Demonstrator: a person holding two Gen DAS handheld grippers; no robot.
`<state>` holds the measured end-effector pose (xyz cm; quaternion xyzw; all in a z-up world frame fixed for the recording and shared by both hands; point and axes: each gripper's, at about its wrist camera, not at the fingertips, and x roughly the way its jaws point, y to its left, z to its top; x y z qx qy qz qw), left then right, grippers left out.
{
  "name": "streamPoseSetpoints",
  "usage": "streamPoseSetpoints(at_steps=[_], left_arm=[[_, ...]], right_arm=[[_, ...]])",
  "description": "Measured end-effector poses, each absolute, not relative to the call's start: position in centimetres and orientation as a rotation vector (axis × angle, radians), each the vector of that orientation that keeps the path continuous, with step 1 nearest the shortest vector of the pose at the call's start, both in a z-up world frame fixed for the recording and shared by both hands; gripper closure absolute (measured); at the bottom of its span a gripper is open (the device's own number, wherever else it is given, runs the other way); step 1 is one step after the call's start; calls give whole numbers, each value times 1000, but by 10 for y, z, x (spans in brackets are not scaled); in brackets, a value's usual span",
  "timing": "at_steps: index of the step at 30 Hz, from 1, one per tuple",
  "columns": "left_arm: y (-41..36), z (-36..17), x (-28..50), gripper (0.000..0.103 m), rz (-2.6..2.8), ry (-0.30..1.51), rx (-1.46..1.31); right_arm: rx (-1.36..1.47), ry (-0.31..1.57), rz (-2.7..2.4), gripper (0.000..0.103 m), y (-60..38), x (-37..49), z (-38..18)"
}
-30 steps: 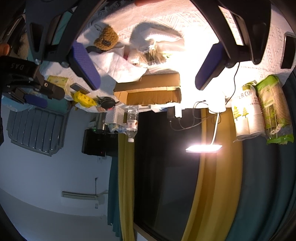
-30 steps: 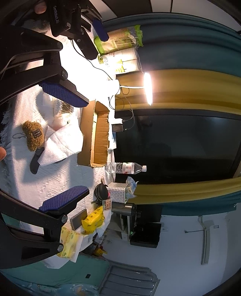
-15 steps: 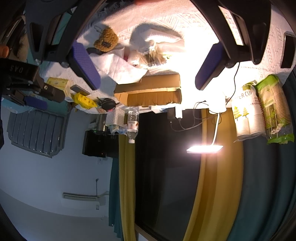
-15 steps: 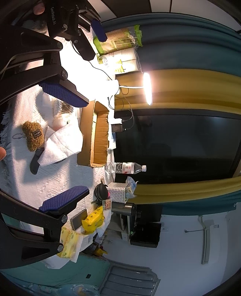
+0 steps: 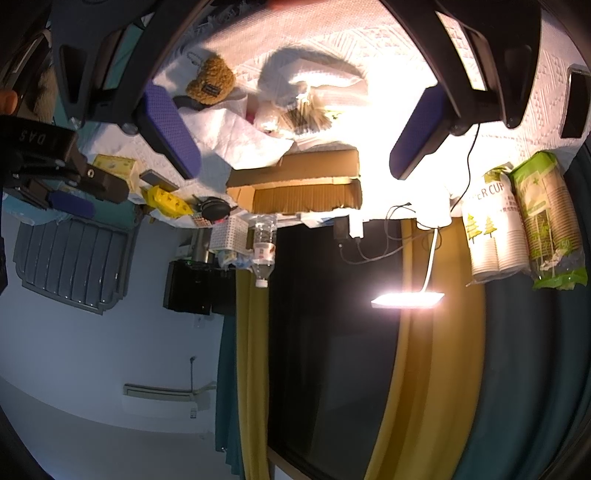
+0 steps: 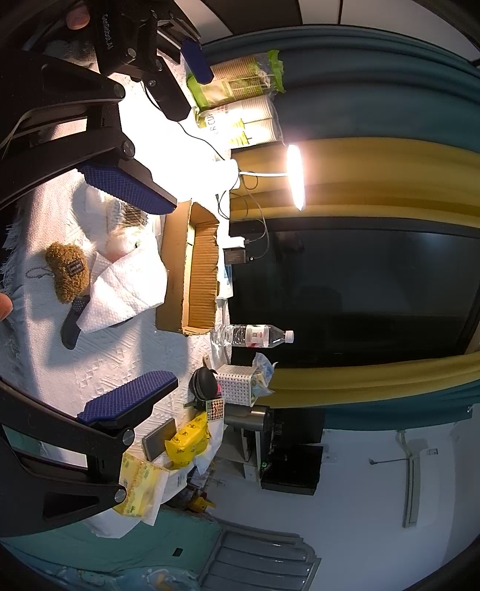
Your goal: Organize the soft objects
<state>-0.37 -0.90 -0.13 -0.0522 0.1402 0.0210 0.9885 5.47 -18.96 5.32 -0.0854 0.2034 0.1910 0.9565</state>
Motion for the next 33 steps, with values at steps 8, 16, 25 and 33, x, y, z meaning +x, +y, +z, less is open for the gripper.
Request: streamPoseSetpoints(at_steps=[8, 16, 25, 33], left_arm=[[-10, -7, 1, 0, 50, 299, -104], [-10, -19, 25, 1, 56, 364, -108], [-1, -57, 59, 1, 85, 501, -117], [13, -105, 95, 1, 111, 663, -125]], right_arm=[[-164, 418, 399, 14, -187, 55, 45], [-147, 454, 404, 14, -187, 70, 39], [-121, 569, 398, 14, -189, 107, 8], [-118, 683, 389, 14, -187, 140, -30]])
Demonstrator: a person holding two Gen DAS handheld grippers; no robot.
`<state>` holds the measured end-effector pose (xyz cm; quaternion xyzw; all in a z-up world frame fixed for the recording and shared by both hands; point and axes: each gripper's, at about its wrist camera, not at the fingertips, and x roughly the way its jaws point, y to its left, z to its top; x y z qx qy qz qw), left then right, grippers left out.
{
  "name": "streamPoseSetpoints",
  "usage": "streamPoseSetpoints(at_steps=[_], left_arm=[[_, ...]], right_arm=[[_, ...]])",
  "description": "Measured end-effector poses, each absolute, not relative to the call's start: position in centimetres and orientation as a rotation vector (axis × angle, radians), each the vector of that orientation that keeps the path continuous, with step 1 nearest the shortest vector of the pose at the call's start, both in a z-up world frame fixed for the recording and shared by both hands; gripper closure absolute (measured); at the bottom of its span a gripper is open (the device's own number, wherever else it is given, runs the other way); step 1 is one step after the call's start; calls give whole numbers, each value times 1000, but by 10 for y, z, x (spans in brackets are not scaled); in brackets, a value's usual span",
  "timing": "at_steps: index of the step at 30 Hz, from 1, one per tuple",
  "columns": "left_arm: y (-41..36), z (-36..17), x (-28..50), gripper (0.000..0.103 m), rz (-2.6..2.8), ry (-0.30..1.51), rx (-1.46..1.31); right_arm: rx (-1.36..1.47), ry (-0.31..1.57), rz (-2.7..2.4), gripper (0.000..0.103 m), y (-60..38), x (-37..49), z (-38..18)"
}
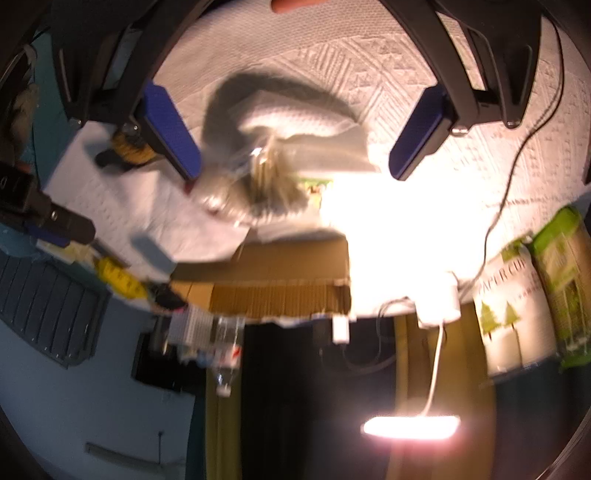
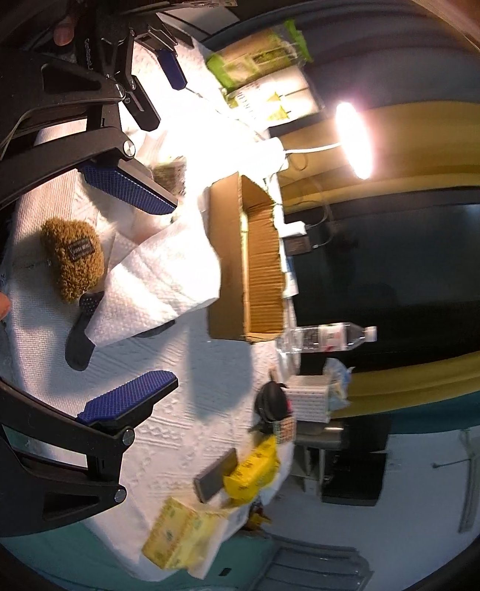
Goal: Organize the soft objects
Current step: 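Reach the left gripper to the white paper towel and pinch it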
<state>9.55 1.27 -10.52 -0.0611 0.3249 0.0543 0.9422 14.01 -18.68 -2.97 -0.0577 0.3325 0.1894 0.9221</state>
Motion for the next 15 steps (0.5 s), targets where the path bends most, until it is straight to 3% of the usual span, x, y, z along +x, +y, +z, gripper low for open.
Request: streamPoseSetpoints(at_steps=[15], left_arm=[[16, -170, 133, 5, 62, 899, -115]], right_arm=[[-144, 828, 362, 14, -186, 188, -86]])
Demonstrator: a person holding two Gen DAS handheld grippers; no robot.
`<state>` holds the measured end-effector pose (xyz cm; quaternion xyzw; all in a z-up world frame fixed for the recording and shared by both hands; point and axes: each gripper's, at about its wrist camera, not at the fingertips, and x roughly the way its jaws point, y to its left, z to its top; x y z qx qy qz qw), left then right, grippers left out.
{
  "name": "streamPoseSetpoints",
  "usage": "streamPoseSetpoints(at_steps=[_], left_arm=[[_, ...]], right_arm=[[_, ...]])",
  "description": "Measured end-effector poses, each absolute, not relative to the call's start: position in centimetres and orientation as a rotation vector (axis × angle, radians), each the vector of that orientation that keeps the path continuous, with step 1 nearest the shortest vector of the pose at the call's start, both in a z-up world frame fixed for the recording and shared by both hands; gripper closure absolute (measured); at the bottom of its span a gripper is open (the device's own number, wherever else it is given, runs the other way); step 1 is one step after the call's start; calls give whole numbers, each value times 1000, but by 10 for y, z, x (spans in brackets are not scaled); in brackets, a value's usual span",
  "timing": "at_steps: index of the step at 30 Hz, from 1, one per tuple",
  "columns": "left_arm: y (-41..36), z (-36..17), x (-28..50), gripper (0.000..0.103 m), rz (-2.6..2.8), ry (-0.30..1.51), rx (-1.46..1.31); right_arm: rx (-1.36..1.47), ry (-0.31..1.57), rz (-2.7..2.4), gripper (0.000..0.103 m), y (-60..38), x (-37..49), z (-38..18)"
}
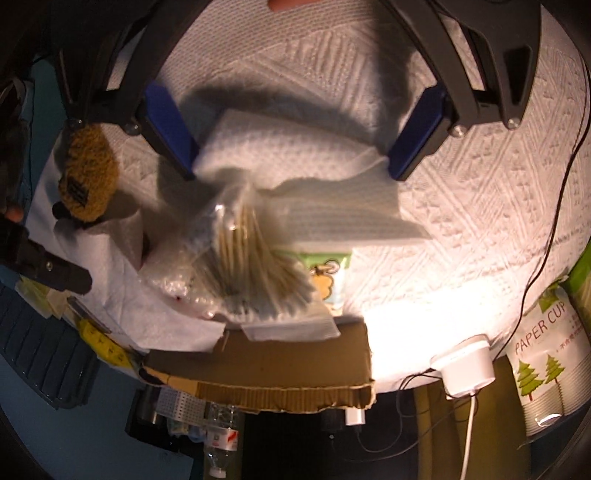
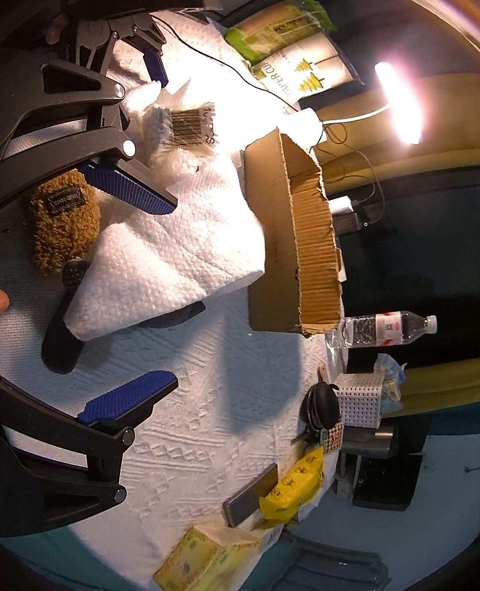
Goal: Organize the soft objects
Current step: 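Reach the left gripper to the white paper towel and pinch it, then carry the paper towel with the left gripper into the cardboard box and release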
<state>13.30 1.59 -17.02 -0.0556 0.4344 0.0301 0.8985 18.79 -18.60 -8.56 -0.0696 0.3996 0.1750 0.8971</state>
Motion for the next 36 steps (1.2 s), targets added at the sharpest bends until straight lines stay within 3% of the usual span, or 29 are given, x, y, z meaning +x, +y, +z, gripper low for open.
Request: streamPoseSetpoints(at_steps=[4, 5, 6, 9, 10, 12, 14, 18, 36], left_arm=[[16, -168, 136, 18, 60, 897, -86], [16, -168, 135, 20, 62, 894, -82], [18, -167, 135, 32, 59, 889, -85], [20, -162, 133, 62, 29, 873, -100], [20, -161, 131, 67, 25, 872, -102], [21, -160, 128, 78, 14, 866, -102], [22, -156, 123, 84, 9, 851, -112], [26, -144, 113, 90, -2, 809, -124], [43, -58, 95, 92, 11, 547, -144]], right_arm=[[-147, 840, 386, 14, -182, 191, -92], [-146, 841, 394, 19, -181, 191, -93], [-148, 841, 402, 24, -179, 192, -93], [-180, 858, 412, 47, -172, 194, -99], [-196, 866, 412, 58, -170, 195, -102], [-222, 863, 407, 67, -166, 193, -104], [-222, 855, 414, 95, -165, 190, -101], [-232, 821, 435, 97, -165, 182, -91], [-154, 586, 504, 97, -172, 174, 2]])
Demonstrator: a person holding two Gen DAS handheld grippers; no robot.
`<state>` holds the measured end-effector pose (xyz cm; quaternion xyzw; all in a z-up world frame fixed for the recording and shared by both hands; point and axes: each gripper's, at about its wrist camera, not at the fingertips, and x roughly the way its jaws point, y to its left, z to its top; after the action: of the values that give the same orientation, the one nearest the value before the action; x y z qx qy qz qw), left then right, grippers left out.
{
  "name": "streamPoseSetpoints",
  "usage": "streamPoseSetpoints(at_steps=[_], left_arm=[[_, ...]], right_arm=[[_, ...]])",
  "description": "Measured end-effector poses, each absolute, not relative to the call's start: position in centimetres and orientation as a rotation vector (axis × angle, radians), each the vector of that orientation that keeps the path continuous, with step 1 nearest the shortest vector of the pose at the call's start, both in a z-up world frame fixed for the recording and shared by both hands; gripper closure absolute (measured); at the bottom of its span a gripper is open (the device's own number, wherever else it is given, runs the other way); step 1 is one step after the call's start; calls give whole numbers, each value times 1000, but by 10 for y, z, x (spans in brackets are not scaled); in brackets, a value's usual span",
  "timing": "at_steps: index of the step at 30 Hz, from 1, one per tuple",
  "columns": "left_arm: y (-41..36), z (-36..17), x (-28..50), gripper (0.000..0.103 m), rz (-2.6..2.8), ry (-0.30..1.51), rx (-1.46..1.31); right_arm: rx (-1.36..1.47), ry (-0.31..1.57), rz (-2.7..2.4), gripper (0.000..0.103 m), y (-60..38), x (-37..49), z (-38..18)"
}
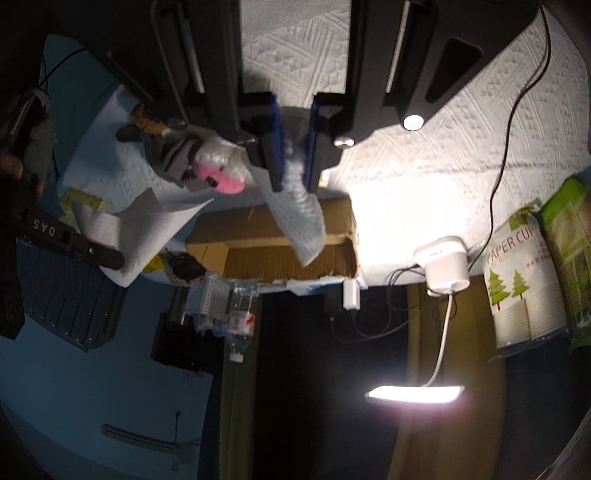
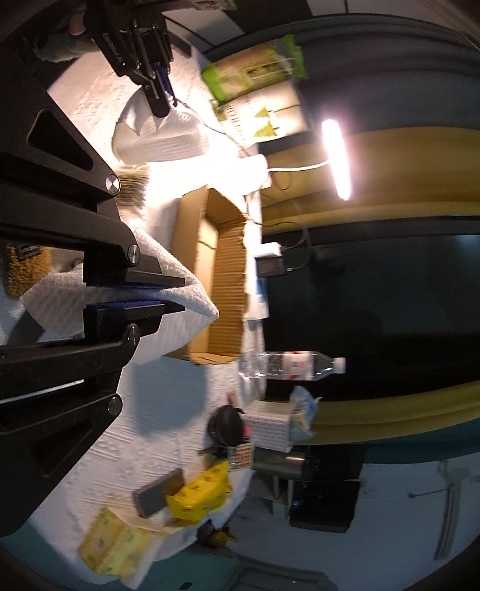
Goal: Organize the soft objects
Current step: 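Carry the paper towel with the left gripper into the cardboard box and release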
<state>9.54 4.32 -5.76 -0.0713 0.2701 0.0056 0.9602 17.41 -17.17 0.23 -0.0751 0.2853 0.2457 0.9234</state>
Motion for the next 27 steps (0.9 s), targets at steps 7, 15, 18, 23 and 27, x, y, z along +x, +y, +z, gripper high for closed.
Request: streamPoseSetpoints(at_steps=[7, 15, 18, 23, 27], left_arm=[[40, -37, 112, 92, 15, 500, -136], [28, -18, 138, 92, 18, 454, -110], [23, -15, 151, 92, 17, 445, -106], [14, -14, 172, 92, 12, 445, -100], [7, -13, 190, 92, 5, 444, -90]], right_arm=[[-129, 537, 539, 97, -178, 191, 22], [-124, 500, 581, 97, -185, 221, 32], [-133, 507, 600, 97, -185, 239, 29], [-133, 535, 627, 97, -183, 269, 19], [-139, 561, 650, 97, -177, 294, 8]])
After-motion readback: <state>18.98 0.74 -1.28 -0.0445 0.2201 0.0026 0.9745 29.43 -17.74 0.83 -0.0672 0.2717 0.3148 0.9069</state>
